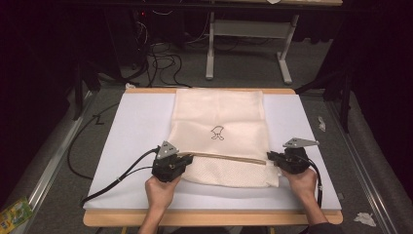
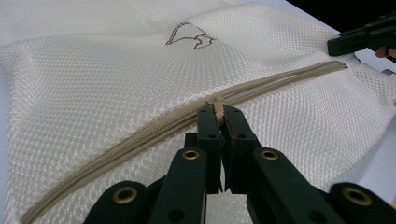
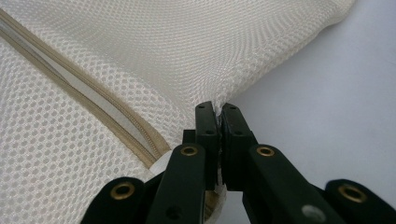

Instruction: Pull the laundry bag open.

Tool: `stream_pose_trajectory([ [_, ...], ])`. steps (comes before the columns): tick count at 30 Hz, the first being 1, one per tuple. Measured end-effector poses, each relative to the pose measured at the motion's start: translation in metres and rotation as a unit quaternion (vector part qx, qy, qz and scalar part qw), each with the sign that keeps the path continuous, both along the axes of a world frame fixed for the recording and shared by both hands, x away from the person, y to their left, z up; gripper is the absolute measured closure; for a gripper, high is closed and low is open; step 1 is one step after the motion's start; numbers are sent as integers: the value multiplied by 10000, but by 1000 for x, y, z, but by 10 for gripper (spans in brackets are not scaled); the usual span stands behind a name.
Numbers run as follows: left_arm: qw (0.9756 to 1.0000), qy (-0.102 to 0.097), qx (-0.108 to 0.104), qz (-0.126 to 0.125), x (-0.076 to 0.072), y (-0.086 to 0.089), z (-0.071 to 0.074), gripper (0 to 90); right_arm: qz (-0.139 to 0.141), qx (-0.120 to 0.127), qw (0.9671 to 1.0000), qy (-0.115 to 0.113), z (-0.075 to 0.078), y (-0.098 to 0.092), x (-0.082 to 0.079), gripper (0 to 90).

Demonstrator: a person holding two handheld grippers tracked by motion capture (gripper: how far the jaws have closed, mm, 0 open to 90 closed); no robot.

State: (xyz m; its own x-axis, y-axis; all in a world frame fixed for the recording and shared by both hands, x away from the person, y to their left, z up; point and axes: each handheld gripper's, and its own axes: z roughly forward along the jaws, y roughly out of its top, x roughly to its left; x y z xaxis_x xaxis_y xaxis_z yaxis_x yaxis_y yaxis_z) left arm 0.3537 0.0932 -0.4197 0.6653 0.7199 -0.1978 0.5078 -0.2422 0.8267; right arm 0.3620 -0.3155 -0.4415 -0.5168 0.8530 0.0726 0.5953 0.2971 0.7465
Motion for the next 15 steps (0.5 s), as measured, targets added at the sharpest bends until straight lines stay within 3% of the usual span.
stream_pose_trajectory([
  [4,9999,0,-75,80,1,5,1,871,-22,-5,10000,-3,1,1,0,885],
  [15,9999,-58,-34,130,0,10,5,871,-17,29,10000,-43,3,1,0,885],
])
